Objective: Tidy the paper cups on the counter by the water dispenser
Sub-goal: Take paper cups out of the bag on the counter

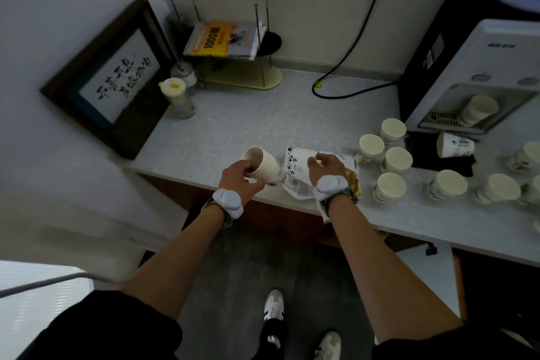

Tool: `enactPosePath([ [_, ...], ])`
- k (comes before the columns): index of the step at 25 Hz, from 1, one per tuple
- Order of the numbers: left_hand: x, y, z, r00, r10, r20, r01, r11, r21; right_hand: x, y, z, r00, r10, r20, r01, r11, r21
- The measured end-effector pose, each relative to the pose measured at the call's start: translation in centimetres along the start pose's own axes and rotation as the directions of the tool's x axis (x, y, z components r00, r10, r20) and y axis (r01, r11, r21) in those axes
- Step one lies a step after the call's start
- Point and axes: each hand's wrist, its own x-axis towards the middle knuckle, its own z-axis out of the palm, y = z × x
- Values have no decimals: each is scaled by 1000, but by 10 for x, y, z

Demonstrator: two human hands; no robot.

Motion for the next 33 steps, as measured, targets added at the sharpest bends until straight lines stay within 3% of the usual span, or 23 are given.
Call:
enactPosePath([
  [3, 11, -3, -13, 998, 60, 15, -60, 998, 16, -2, -24, 21, 978, -109, 178, 87, 988, 126],
  [7, 27, -11, -28, 993, 116, 9, -116, 991, 63, 0, -44, 50, 950, -114, 292, 16, 948, 319],
  [14, 56, -31, -26, 986, 147, 79, -155, 983, 104, 23, -49, 87, 917, -133, 375, 63, 979, 191],
  [22, 76, -47, -3, 986, 93, 140, -102, 993, 60, 43, -31, 113, 882, -1, 471, -175, 928, 330],
  [33, 74, -54, 5, 983, 97, 158, -108, 992, 62, 46, -24, 125, 874, 69, 482, -229, 931, 284],
])
